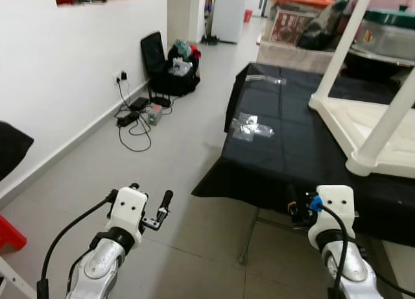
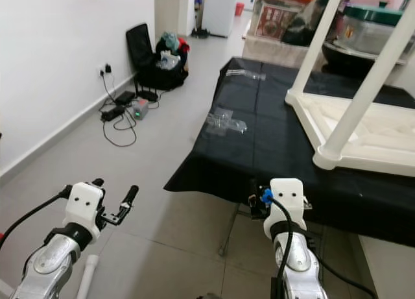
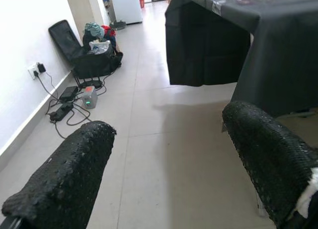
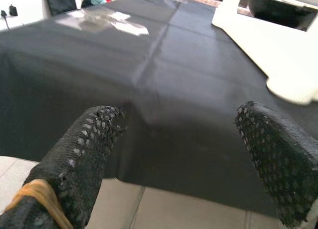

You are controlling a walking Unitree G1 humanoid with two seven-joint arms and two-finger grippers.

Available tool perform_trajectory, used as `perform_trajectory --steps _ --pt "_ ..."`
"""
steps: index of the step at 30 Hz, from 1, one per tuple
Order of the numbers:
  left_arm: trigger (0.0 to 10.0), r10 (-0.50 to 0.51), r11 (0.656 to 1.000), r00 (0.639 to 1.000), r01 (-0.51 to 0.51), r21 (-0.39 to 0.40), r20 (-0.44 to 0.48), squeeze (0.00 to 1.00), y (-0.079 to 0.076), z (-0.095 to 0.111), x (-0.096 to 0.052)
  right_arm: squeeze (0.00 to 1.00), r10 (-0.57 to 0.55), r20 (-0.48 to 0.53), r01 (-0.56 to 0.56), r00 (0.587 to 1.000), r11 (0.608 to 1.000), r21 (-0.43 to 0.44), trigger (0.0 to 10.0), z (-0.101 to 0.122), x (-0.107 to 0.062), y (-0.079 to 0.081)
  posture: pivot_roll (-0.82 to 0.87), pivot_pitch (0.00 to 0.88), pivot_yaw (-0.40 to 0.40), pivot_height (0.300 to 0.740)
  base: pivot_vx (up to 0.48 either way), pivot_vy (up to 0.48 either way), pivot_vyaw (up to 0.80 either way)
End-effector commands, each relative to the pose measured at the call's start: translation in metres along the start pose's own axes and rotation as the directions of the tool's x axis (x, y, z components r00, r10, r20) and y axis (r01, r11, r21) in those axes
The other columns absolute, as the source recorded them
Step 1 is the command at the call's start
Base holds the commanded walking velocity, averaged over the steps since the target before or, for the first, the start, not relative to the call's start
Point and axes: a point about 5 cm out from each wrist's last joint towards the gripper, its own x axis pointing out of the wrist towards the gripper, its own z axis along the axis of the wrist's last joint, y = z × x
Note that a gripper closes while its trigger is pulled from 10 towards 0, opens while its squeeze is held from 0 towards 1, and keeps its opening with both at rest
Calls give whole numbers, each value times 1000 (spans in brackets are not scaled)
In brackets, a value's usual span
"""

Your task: Building children table

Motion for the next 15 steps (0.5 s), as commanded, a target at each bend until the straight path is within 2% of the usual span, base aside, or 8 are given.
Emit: perform_trajectory --steps 1,10,14,15 --pt "10000 8 1000 1000 -8 19 -11 0 2 -1 0 0 7 -13 -7 1000 1000 -14 10000 -2 1 0 28 0 -114 615 0 0 0" --pt "10000 29 999 999 -28 33 -22 0 4 -3 0 0 19 -15 -20 1000 1000 -13 10000 -2 1 1 28 0 -117 590 0 0 0" --pt "10000 56 997 998 -54 56 -33 0 10 -5 -2 0 22 -17 -23 1000 1000 -13 10000 -2 1 1 33 0 -122 575 0 0 0" --pt "10000 83 995 995 -80 57 -53 0 16 -7 -4 0 24 -17 -24 1000 1000 -15 10000 -2 2 0 32 0 -122 570 0 0 0"
